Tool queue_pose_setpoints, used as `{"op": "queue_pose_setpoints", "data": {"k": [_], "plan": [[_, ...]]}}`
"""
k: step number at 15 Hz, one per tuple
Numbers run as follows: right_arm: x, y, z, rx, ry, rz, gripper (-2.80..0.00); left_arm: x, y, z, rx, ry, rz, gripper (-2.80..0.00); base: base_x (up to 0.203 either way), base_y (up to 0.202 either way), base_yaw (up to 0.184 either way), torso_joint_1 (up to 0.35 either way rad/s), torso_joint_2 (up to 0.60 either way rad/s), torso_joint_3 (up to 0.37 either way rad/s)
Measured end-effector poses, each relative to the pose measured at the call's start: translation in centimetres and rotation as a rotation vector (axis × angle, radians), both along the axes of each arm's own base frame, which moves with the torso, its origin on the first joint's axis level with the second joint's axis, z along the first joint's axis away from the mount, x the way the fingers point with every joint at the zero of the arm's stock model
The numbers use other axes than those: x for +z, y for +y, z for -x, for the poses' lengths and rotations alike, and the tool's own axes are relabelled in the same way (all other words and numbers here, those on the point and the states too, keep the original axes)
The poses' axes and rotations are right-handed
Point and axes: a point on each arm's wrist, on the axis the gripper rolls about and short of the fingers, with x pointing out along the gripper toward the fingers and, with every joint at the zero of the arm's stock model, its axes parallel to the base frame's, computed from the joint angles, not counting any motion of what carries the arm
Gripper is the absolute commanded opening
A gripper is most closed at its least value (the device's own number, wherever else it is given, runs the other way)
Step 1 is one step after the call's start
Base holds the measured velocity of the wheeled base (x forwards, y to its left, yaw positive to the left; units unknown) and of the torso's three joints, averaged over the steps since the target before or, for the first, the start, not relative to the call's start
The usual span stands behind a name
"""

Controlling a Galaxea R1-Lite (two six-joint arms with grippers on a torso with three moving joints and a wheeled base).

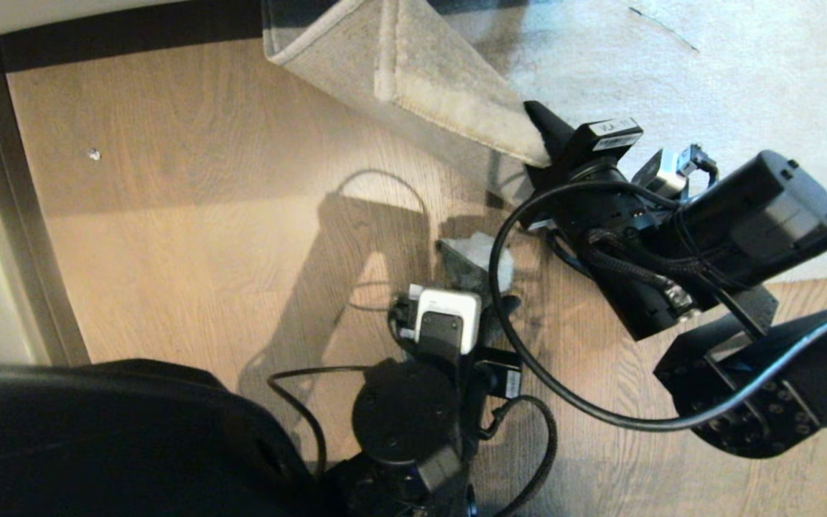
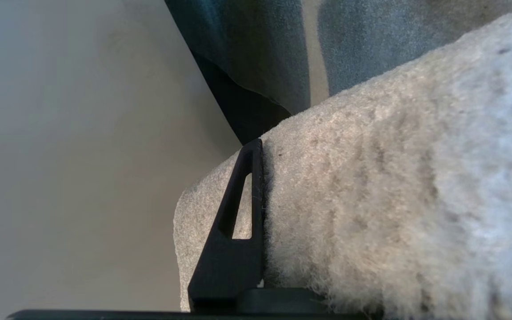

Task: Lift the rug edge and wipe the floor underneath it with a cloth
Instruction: Wipe the floor under the carpet with a rag

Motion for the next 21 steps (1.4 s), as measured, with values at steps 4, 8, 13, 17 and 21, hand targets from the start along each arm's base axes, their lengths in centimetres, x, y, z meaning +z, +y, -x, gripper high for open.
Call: {"op": "queue_pose_setpoints", "data": {"k": [4,8,13,17,21], "plan": [[0.2,-0.1,0.1,0.0,-0.003,-0.002,-2.8,-1.5,-2.4,-1.0,0.04,0.025,0.072,-2.8,0.0,0.0,0.0,0.0,0.0,0.0],[0.4,-0.3,0.3,-0.001,-0.008,-0.007,-2.8,-3.0,-2.0,-2.4,0.143,0.063,0.102,-2.8,0.0,0.0,0.0,0.0,0.0,0.0],[0.7,-0.5,0.5,-0.002,-0.017,-0.014,-2.8,-3.3,0.6,-6.0,0.265,0.065,0.11,-2.8,0.0,0.0,0.0,0.0,0.0,0.0],[0.7,-0.5,0.5,-0.002,-0.016,-0.014,-2.8,-2.7,3.7,-9.2,0.376,0.053,0.124,-2.8,0.0,0.0,0.0,0.0,0.0,0.0],[0.8,-0.5,0.5,-0.001,-0.017,-0.014,-2.8,-2.3,7.6,-11.3,0.486,0.054,0.12,-2.8,0.0,0.0,0.0,0.0,0.0,0.0]]}}
